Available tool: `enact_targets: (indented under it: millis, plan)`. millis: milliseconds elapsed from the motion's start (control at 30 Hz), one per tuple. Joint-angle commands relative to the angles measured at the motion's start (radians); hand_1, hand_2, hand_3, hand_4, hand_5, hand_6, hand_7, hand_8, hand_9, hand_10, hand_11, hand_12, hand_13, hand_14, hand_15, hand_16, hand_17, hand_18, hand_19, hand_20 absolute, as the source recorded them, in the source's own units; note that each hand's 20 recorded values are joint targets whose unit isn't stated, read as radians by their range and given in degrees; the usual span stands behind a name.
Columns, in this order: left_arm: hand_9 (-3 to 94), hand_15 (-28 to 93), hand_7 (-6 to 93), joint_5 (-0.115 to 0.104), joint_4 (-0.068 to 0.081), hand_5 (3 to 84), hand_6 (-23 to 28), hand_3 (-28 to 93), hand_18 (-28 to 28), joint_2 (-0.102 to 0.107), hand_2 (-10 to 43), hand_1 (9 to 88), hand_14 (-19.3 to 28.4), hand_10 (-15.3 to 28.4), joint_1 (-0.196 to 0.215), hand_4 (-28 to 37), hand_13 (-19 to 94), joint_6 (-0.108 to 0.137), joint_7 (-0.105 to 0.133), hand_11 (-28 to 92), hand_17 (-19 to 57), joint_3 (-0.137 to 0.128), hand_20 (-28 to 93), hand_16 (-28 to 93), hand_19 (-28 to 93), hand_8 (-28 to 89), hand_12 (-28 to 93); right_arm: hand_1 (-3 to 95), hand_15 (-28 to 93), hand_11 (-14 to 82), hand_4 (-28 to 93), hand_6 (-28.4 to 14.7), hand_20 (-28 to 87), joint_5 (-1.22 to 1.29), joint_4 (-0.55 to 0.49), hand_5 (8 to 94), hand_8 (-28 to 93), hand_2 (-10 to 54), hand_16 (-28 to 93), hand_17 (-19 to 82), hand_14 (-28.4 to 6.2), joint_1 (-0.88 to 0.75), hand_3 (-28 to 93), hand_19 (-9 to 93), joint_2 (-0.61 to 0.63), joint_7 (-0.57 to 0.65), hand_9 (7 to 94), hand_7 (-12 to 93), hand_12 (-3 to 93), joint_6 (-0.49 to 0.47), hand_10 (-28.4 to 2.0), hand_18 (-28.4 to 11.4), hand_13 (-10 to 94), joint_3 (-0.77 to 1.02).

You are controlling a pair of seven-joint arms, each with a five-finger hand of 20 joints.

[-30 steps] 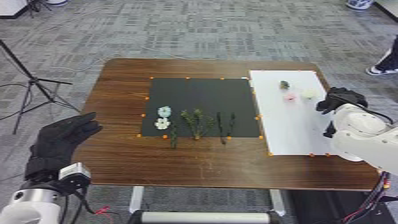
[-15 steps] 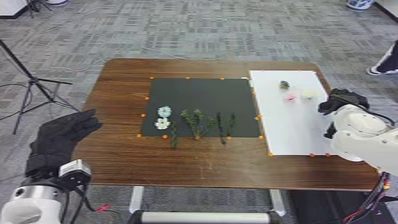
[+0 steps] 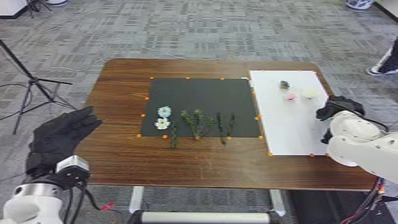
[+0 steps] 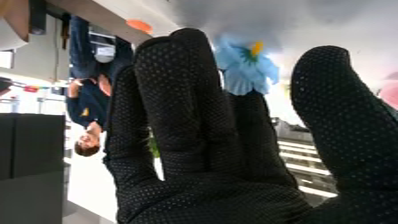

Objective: Arrange flowers

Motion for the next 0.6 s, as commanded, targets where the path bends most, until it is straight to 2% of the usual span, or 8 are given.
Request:
enact_targets:
  millis: [33, 167, 200, 333, 433, 467, 500, 600]
  plan:
    - [47.8, 57, 15.8, 0.083, -0.001, 57.1, 13.3, 89, 17.9, -0.013, -0.3, 23.5, 23.7, 20.7, -0.007, -22.7, 34, -0.021, -0.044, 38, -5.4, -0.002, 13, -9, 43, -10, 13, 41.6, 63, 26.5, -28, 0.1, 1, -0.103, 0.008, 60.2, -13, -3.0, 17, 26, -8.5, -0.008, 78, 89, -0.026, 0.045, 73.3, 26, 16.0, 0.083, -13.0, -21.8, 72, -0.074]
    - [47.7, 57, 15.8, 0.076, 0.000, 57.1, 13.3, 89, 17.9, -0.014, -0.2, 23.6, 23.7, 20.7, -0.001, -22.7, 34, -0.016, -0.033, 38, -5.4, -0.001, 13, -9, 43, -10, 13, 51.5, 62, 17.8, -28, 0.5, 0, -0.125, 0.014, 68.3, -10, -5.7, 18, 28, -6.5, -0.009, 73, 90, -0.032, 0.045, 81.2, 33, 26.3, 0.067, -8.5, -20.5, 74, -0.076]
    - [47.7, 57, 15.8, 0.065, -0.001, 57.1, 13.3, 89, 17.9, -0.005, -0.3, 23.6, 23.7, 20.7, 0.005, -22.7, 34, -0.005, -0.015, 38, -5.4, 0.001, 13, -9, 43, -10, 13, 52.8, 61, 15.4, -28, 0.7, 0, -0.129, 0.021, 69.8, -10, -5.8, 19, 29, -6.0, 0.003, 73, 90, -0.040, 0.043, 83.1, 33, 28.8, 0.076, -7.5, -20.3, 75, -0.088]
    - [47.7, 57, 15.8, 0.065, -0.001, 57.0, 13.3, 89, 17.9, -0.006, -0.2, 23.6, 23.8, 20.7, 0.007, -22.7, 34, -0.001, -0.019, 38, -5.4, 0.005, 13, -9, 43, -10, 13, 55.0, 59, 12.8, -28, 1.4, 0, -0.150, 0.018, 72.1, -9, -6.5, 23, 30, -4.6, 0.010, 73, 90, -0.041, 0.045, 86.4, 34, 32.8, 0.094, -5.9, -19.6, 76, -0.093]
    - [47.7, 57, 15.9, 0.112, 0.004, 57.0, 13.3, 89, 17.9, -0.013, -0.2, 23.5, 23.7, 20.7, 0.007, -22.7, 34, 0.019, -0.056, 38, -5.4, 0.006, 13, -9, 43, -10, 13, 55.7, 59, 12.9, -28, 1.6, 0, -0.157, 0.008, 73.0, -9, -7.3, 25, 30, -4.0, 0.027, 74, 91, -0.044, 0.047, 87.5, 35, 34.6, 0.114, -5.5, -19.4, 76, -0.102]
    - [47.7, 57, 15.9, 0.104, 0.003, 57.0, 13.3, 89, 17.9, -0.006, -0.2, 23.5, 23.7, 20.7, 0.017, -22.7, 34, 0.027, -0.045, 38, -5.4, 0.006, 13, -9, 43, -11, 13, 55.8, 59, 13.2, -28, 1.6, 0, -0.161, 0.005, 73.2, -9, -7.5, 25, 30, -3.9, 0.035, 74, 91, -0.050, 0.047, 87.8, 35, 34.9, 0.118, -5.3, -19.4, 77, -0.106]
    - [47.7, 57, 15.8, 0.093, 0.001, 57.0, 13.3, 89, 17.9, -0.007, -0.2, 23.5, 23.8, 20.7, 0.028, -22.6, 34, 0.017, -0.040, 38, -5.4, 0.000, 13, -9, 43, -11, 13, 55.9, 59, 13.3, -28, 1.6, 0, -0.167, 0.004, 73.3, -9, -7.5, 25, 30, -3.9, 0.049, 74, 91, -0.060, 0.046, 88.0, 35, 35.1, 0.129, -5.2, -19.4, 77, -0.119]
    - [47.6, 56, 15.9, 0.115, -0.001, 56.9, 13.3, 89, 17.8, -0.015, -0.2, 23.5, 23.7, 20.7, 0.033, -22.7, 34, 0.007, -0.062, 38, -5.4, -0.008, 13, -9, 43, -11, 13, 56.3, 59, 14.3, -28, 1.5, 0, -0.176, -0.006, 74.1, -9, -7.9, 26, 30, -3.8, 0.098, 74, 91, -0.088, 0.029, 88.4, 35, 36.3, 0.128, -4.9, -19.2, 77, -0.164]
